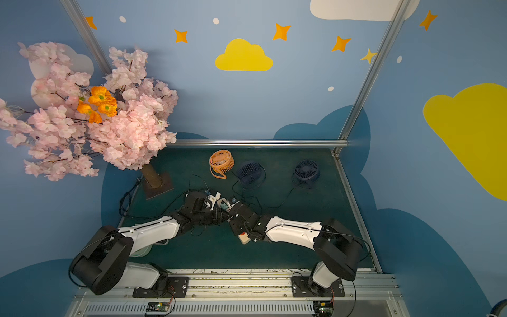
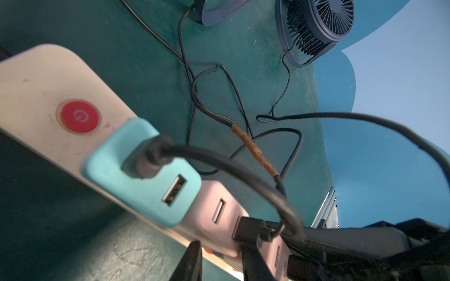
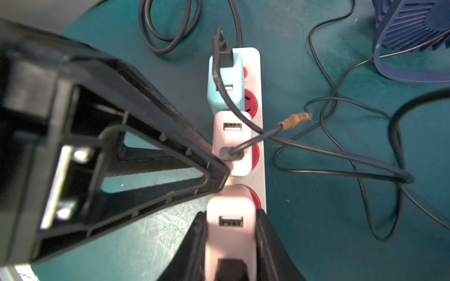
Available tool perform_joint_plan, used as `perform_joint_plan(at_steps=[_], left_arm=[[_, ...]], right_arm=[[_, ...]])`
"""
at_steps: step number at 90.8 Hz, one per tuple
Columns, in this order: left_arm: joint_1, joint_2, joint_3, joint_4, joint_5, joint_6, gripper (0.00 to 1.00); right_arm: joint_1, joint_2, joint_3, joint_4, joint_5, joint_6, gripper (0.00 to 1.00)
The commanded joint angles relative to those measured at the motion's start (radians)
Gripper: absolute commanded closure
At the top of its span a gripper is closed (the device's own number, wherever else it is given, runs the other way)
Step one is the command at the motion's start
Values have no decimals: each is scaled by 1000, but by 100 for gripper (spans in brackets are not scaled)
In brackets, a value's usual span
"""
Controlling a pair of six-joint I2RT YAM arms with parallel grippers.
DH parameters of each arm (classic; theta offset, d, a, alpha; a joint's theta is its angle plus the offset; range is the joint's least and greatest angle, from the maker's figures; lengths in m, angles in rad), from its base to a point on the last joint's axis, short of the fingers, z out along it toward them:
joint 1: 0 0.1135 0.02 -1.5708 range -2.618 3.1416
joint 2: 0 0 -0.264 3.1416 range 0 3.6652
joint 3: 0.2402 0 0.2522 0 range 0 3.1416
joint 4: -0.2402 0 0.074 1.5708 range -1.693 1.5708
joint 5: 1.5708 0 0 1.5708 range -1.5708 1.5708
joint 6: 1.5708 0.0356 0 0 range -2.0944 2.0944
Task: Plug the desk fan into the power strip
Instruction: Insert the plug into the socket.
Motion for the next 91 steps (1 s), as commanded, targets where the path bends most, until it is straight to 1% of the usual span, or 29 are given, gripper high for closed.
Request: perform_joint_plan(at_steps=[1, 32, 38, 57, 77, 91], left_arm=[[4, -10, 13, -22, -29, 17, 69], [7, -51, 2, -22, -49, 32, 68], [5, -69, -3, -17, -50, 36, 65], [6, -146, -31, -29, -110, 53, 63], [8, -211, -48, -73, -164, 78, 62], [14, -232, -59, -80, -167, 79, 63]], right_arm=[[3, 38, 13, -41, 7, 13, 100], [33, 74, 21, -182, 105, -50, 100], [35, 81, 7, -189, 111, -53, 100], [35, 107, -36, -208, 110, -38, 100], [29, 130, -32, -233, 118, -13, 100], [28, 143, -40, -268, 118, 3, 100]])
